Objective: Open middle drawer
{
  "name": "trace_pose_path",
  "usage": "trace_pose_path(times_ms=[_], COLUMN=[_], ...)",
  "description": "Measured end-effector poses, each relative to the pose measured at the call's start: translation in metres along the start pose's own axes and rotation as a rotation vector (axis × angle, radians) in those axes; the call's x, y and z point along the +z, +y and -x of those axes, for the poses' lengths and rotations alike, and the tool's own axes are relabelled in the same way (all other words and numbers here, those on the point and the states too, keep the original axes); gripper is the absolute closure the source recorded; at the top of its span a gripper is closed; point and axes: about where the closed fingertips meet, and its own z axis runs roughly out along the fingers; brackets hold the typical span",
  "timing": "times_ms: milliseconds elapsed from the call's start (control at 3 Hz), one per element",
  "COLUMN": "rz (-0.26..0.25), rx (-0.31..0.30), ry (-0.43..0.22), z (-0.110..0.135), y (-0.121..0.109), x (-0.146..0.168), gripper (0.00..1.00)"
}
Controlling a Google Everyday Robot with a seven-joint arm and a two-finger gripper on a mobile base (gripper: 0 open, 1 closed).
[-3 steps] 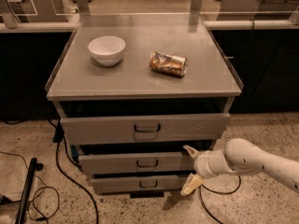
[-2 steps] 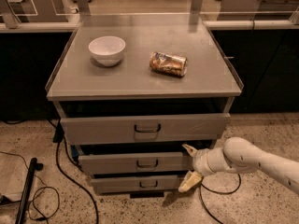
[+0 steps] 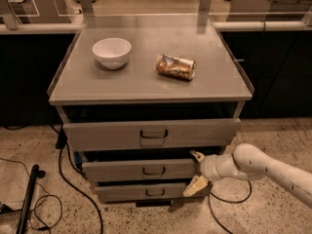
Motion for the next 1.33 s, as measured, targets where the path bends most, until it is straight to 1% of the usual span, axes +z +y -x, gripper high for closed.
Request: trace_pose_path(times_ms=[333,667,1333], rz=[0.012,0.012,0.012], rx=[0.028,0.029,0.029], ry=[-0.009,-0.009,-0.009], z=[-0.0057,-0.0059,-0.0059], y=[0.0005,0.0005,0.0005], x=[0.0062,0.0064,0.0064], gripper=[0.0,0.19,0.65])
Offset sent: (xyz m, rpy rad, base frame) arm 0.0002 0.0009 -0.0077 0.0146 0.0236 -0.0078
